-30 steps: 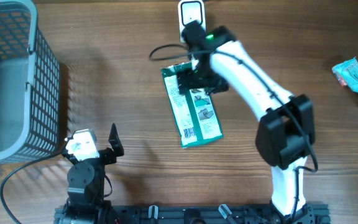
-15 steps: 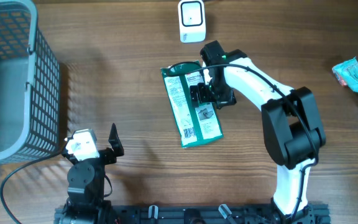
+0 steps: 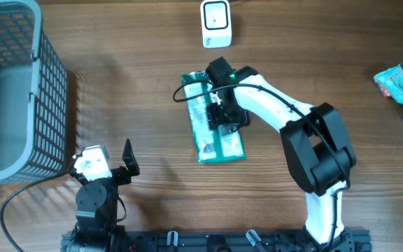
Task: Scan the item barcode
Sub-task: 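Raise the glove package up in front of the scanner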
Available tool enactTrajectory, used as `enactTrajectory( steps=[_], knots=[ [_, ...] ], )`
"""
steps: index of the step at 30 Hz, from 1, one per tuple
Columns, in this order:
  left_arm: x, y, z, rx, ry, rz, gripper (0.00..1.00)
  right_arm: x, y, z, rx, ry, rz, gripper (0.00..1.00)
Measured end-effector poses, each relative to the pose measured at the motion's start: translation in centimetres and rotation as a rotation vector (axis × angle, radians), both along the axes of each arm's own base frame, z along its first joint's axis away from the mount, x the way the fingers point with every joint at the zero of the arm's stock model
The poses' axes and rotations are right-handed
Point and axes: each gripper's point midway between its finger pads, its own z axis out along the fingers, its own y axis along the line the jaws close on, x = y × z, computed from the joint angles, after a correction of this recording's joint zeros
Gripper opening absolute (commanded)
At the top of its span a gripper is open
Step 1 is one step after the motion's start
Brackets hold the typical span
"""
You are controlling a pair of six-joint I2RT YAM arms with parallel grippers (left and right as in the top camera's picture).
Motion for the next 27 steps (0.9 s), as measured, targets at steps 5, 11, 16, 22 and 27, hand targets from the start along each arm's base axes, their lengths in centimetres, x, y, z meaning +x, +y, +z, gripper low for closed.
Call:
enactTrajectory(
  steps=[5, 11, 16, 22, 27],
  knots=[
    [0.0, 0.0, 0.0, 0.000, 0.000, 0.000, 1.00, 0.4, 0.7, -0.3, 0.040, 0.030, -0.030, 0.04],
    [0.0, 0.0, 0.0, 0.000, 0.000, 0.000, 1.00, -0.1, 0.5, 0.6, 0.018, 0.075, -0.051, 0.04],
    [0.0, 0.0, 0.0, 0.000, 0.000, 0.000, 1.00, 1.2, 0.4, 2.9, -0.002, -0.061, -0.044, 0.04],
    [0.0, 0.0, 0.0, 0.000, 0.000, 0.000, 1.00, 2.2, 0.7, 11.0, 0.073, -0.260, -0.046, 0.04],
    [0.0, 0.0, 0.0, 0.000, 0.000, 0.000, 1.00, 0.8, -0.2, 11.2, 0.032, -0.210, -0.117, 0.04]
  ],
)
